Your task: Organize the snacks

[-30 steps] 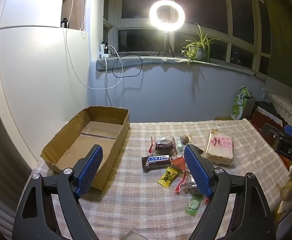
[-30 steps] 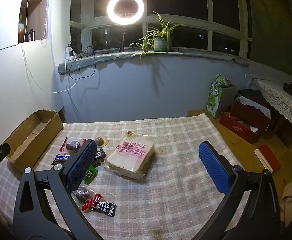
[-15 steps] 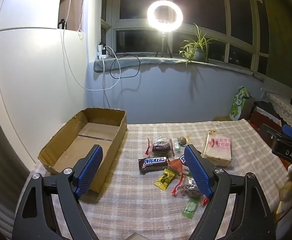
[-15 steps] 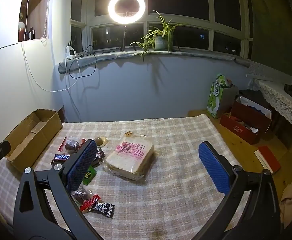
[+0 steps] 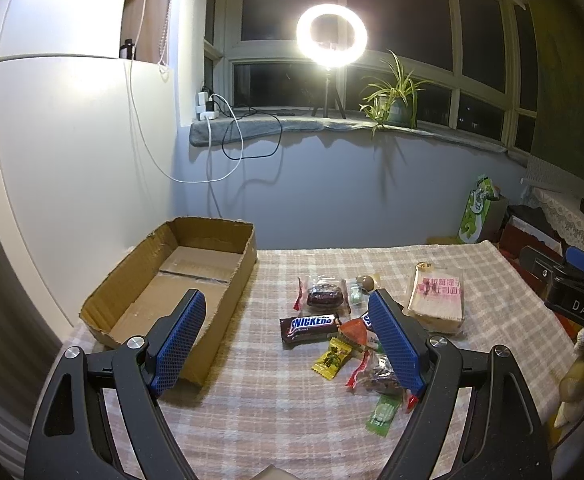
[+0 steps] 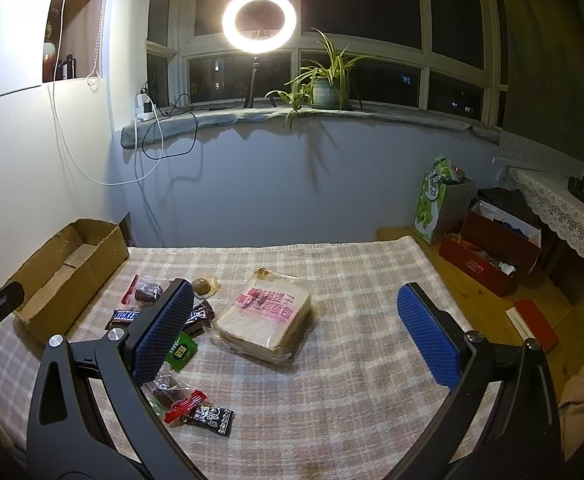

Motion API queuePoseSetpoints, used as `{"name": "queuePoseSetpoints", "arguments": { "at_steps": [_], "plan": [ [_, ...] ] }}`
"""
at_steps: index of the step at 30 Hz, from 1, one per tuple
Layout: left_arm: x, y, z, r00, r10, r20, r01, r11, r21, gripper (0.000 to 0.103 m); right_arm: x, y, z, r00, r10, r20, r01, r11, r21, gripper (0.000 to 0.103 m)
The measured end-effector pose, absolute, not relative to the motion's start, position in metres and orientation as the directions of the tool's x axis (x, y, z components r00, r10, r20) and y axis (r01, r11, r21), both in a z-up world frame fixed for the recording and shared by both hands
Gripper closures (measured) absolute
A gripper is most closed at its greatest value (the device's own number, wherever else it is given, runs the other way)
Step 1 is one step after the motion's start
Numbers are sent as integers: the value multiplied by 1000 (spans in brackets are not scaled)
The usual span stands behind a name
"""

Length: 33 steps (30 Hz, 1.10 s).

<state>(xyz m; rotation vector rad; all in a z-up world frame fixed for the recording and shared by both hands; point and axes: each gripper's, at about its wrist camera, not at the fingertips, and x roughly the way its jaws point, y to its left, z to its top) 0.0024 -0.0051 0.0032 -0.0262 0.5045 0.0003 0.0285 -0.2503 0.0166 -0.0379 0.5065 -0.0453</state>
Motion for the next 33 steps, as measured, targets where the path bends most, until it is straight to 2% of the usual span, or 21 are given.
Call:
{"name": "queuePoseSetpoints", "arguments": {
  "at_steps": [33],
  "plan": [
    [-2, -4, 8, 881, -10, -472, -1, 1000, -23, 19, 25, -249, 25, 876, -53, -479, 35, 998, -46, 0]
  ]
}}
